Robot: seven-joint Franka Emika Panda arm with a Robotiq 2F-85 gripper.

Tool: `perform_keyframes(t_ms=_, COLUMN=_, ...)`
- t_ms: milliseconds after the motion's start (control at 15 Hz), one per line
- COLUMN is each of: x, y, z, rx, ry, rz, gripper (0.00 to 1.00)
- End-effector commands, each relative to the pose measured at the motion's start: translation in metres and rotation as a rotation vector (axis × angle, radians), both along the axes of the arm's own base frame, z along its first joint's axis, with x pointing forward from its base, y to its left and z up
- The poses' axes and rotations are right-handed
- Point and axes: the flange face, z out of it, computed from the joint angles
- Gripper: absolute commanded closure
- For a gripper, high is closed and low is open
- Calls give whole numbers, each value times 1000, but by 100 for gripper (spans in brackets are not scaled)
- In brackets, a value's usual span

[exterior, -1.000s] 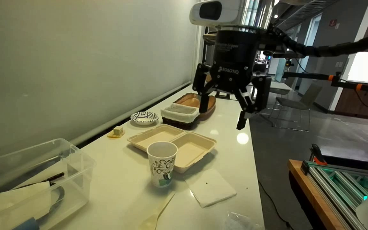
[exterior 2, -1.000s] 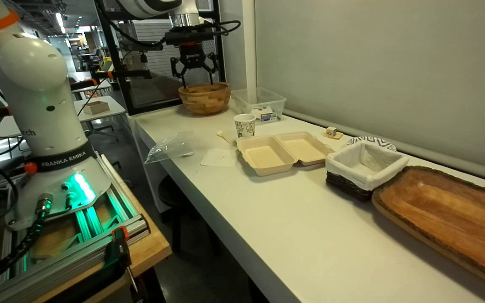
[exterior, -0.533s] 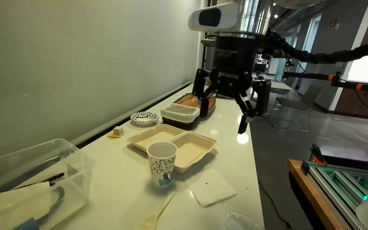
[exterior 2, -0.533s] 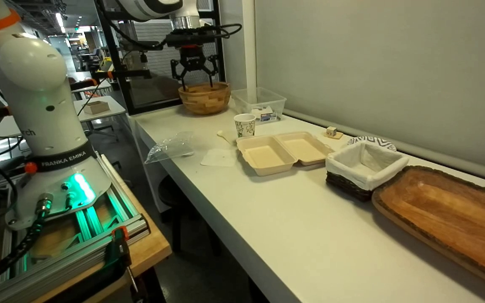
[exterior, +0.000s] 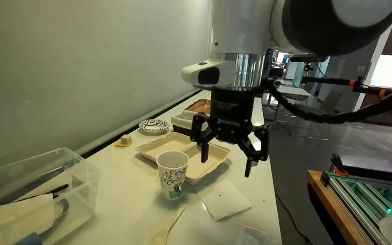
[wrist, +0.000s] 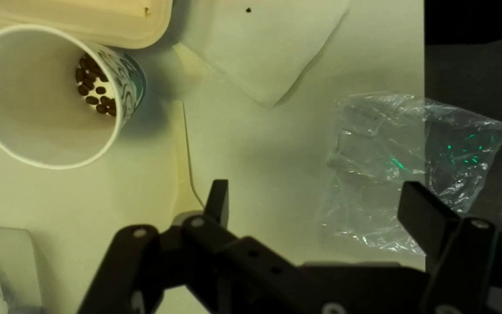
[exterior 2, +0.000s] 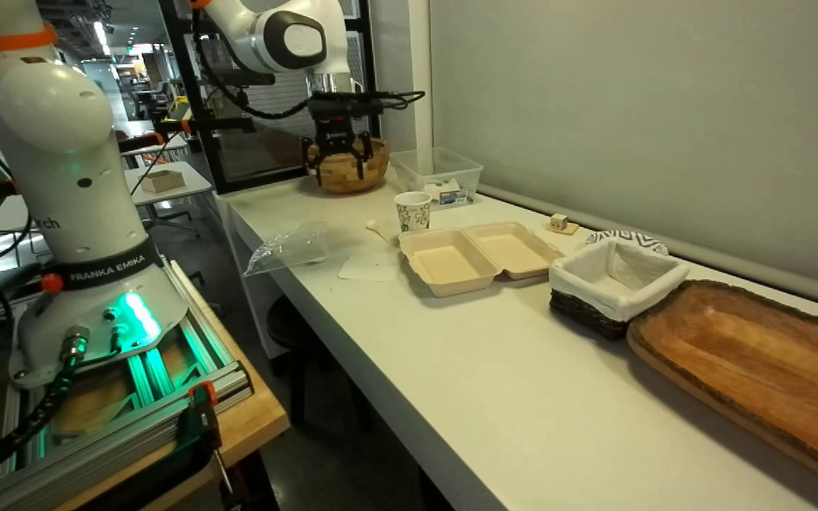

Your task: Put the plastic spoon inside the paper cup

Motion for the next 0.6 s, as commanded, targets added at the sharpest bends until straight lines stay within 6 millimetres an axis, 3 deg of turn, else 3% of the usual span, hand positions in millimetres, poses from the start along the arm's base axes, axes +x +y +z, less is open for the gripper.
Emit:
perform_keyframes(t_ms=0, x=20, y=9, z=-31, rx=-31, ry=-11, rz=85, gripper=0)
perform_keyframes(t_ms=533, x=56, y=-2, z=-84, rx=-119, ry=22, rz=197, gripper=0)
